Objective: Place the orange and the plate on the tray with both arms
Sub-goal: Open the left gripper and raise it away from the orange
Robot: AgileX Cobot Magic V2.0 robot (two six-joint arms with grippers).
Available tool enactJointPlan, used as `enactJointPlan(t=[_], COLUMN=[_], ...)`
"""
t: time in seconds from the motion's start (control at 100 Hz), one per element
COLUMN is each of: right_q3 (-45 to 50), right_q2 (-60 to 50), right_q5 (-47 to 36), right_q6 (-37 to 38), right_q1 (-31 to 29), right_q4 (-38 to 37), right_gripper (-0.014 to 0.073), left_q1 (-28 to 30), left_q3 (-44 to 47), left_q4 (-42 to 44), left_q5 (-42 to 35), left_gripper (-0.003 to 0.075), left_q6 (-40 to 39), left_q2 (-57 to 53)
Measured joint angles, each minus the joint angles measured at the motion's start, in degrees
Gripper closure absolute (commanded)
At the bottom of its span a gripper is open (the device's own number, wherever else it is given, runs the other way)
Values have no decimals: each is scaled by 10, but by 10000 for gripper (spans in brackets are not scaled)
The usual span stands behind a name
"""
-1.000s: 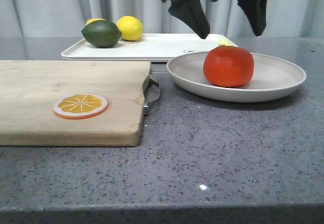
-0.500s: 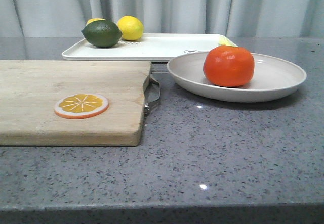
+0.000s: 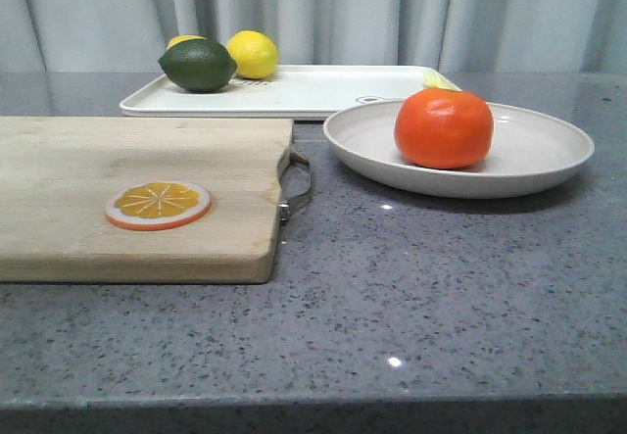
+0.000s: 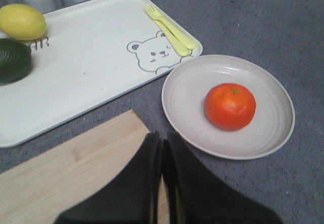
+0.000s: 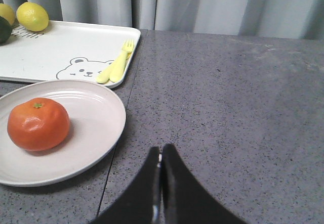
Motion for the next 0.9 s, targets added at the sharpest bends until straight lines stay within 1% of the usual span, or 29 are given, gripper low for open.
enactJointPlan(t=[0.11, 0.32, 0.47, 0.61, 0.66, 0.71, 0.75, 0.77, 0.78, 0.83, 0.9], right_q3=[0, 0, 0, 0, -3, -11, -21, -28, -29, -41, -62], right_q2=[0, 0, 0, 0, 4, 13, 26, 34, 39, 56, 89], right_q5=[8, 20, 19, 23, 33, 51, 64, 74, 76, 92, 109], right_q6=[0, 0, 0, 0, 0, 0, 0, 0, 0, 0, 0], right_q1=[0, 0, 0, 0, 0, 0, 0, 0, 0, 0, 0], right_q4=[0, 0, 0, 1, 1, 1, 1, 1, 2, 2, 7], right_gripper=[652, 652, 652, 642, 610, 552, 480, 428, 428, 333, 256], left_q1=[0, 0, 0, 0, 0, 0, 0, 0, 0, 0, 0], left_q3=[106, 259, 323, 355, 359, 359, 359, 359, 359, 359, 359], left_q4=[1, 1, 1, 2, 2, 2, 2, 2, 2, 2, 2], left_q5=[-40, -112, -133, -137, -138, -138, -139, -139, -139, -139, -140], left_gripper=[738, 738, 738, 738, 738, 738, 738, 738, 738, 738, 738], left_q6=[0, 0, 0, 0, 0, 0, 0, 0, 0, 0, 0], left_q2=[-72, -217, -308, -356, -363, -368, -369, -369, -369, -369, -369])
